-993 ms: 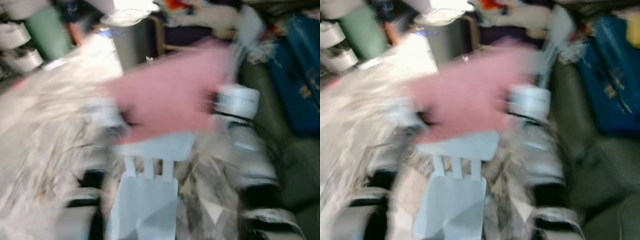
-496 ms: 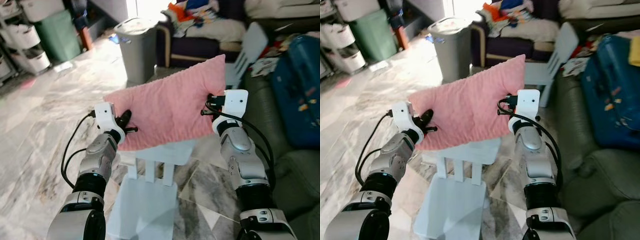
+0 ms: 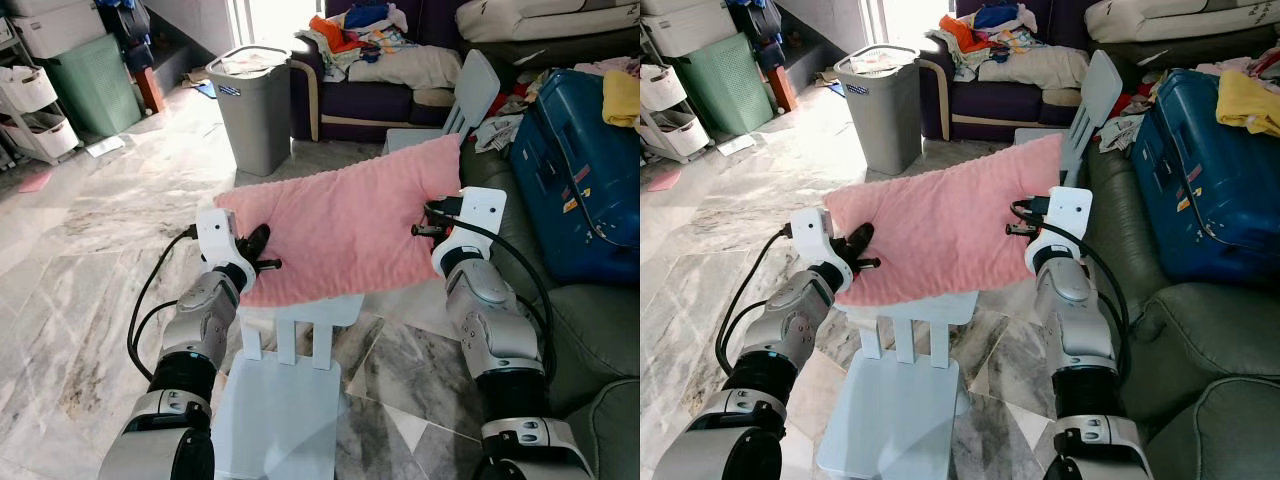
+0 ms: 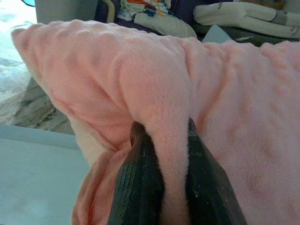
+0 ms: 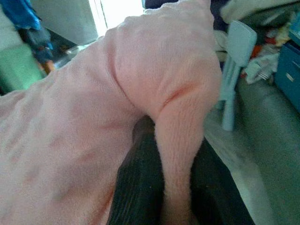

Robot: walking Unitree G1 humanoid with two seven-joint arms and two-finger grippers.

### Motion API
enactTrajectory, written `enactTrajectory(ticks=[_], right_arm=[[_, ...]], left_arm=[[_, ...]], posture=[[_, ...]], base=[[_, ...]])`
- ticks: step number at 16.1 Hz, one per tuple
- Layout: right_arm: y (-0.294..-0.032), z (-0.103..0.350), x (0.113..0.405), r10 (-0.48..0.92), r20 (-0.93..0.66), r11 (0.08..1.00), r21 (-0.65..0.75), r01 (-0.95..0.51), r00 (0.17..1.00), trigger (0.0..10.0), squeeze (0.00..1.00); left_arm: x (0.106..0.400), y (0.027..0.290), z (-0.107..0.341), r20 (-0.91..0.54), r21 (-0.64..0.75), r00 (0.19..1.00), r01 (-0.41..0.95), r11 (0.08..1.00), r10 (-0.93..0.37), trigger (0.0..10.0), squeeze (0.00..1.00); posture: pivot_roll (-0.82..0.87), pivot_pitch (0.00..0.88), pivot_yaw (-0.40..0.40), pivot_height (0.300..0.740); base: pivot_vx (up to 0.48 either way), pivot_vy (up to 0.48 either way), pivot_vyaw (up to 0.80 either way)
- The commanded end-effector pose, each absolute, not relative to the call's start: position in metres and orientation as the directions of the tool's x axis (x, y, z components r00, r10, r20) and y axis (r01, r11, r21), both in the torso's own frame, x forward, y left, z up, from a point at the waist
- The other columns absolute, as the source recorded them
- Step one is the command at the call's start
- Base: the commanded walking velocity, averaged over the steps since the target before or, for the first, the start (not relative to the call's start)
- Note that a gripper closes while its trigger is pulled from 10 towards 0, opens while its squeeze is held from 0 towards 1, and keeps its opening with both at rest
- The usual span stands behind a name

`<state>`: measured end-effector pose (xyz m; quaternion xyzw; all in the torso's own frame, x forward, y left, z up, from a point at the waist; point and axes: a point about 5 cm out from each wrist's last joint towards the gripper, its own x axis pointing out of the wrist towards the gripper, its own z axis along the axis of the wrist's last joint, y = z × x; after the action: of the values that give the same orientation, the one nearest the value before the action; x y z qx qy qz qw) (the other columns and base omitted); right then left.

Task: Move the pillow to the sofa

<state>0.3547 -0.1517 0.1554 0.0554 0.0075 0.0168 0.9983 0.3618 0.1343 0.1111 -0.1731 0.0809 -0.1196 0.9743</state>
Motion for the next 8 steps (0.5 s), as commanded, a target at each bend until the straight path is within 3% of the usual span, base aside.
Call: enactTrajectory(ticks=[1, 5, 8], right_arm=[[-0.147, 0.161, 0.353, 0.074, 0.019, 0.985, 0.152, -0.076, 0.997, 10.0, 0.00], [-0.137, 0.157, 0.346, 0.178, -0.038, 0.975, 0.142, -0.171, 0.983, 10.0, 0.00], [-0.148, 0.150, 0.346, 0.129, -0.069, 0.975, 0.190, -0.113, 0.989, 10.0, 0.00]], left_arm=[[0.363, 0.132, 0.119, -0.085, -0.360, 0.959, 0.223, 0.906, -0.270, 10.0, 0.00], [0.359, 0.128, 0.115, -0.095, -0.367, 0.955, 0.230, 0.901, -0.282, 10.0, 0.00], [0.358, 0.129, 0.115, -0.099, -0.367, 0.953, 0.231, 0.901, -0.285, 10.0, 0.00]], posture=[[-0.08, 0.000, 0.032, 0.740], [-0.09, 0.000, 0.028, 0.740], [-0.09, 0.000, 0.028, 0.740]], base=[[0.000, 0.000, 0.00], [0.000, 0.000, 0.00], [-0.091, 0.000, 0.00]])
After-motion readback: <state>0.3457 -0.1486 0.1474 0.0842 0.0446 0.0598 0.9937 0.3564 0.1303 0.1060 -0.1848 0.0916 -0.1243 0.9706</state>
